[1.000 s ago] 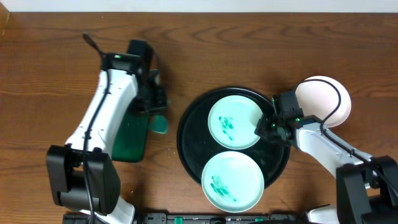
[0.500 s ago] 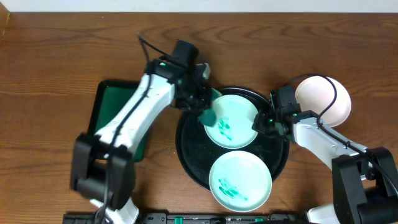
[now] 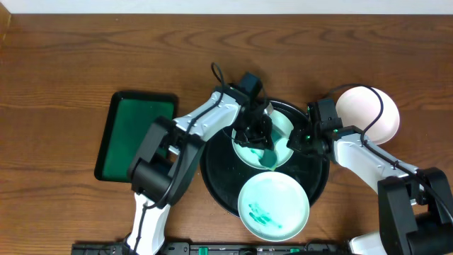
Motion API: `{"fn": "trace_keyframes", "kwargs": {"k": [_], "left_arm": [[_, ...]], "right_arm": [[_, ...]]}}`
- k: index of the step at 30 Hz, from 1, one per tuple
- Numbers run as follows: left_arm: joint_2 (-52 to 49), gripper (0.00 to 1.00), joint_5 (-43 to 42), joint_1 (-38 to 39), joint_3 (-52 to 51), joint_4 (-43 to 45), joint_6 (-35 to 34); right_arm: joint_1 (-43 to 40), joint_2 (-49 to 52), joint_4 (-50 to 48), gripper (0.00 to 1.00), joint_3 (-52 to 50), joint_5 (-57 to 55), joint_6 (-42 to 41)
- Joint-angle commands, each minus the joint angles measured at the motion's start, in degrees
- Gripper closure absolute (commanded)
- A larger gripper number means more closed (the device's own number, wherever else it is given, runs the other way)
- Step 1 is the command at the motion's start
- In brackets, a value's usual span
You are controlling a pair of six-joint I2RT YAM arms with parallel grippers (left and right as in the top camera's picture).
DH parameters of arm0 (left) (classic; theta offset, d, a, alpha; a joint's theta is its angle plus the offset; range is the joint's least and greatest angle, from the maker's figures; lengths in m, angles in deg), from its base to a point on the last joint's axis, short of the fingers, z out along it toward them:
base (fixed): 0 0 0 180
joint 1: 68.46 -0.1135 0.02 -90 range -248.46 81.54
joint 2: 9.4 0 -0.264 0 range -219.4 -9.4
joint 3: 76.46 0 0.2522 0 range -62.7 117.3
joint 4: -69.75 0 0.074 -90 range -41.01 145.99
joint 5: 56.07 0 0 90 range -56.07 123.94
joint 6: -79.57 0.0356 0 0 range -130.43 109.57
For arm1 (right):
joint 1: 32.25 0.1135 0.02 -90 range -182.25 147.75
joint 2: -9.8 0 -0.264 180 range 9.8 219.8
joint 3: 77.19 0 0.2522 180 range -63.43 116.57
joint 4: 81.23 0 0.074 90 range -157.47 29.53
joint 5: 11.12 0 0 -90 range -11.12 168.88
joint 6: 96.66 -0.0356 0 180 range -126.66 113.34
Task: Clean dirty plates on tray and stack at the side
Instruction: 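Scrub the held plate with the sponge in the left gripper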
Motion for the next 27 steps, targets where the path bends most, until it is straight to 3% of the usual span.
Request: {"fn": "trace_keyframes", "kwargs": {"k": [1,9,23,27], "left_arm": [[-3.72,0.93,-1.55,-1.51,-0.2,0.46,-0.61],[-6.05,0.93,12.22,-5.27,0.46,-2.8,-1.84],[-6.05,0.93,50.88,-3.61,4.02,-14.21,-3.06],[-6.05,0.93,53.51,-1.09,6.95,-15.74,-1.79]], "right_arm": [[0.63,4.02,1.62,0.99,-2.14,-2.43,-0.11],[0.63,4.02,2.69,0.99,-2.14,-2.25,-0.09],[0.63,4.02,3.41,0.99,-2.14,-1.38,0.96],[0.63,4.02,3.54,0.99,-2.14,-1.36,1.4]]}}
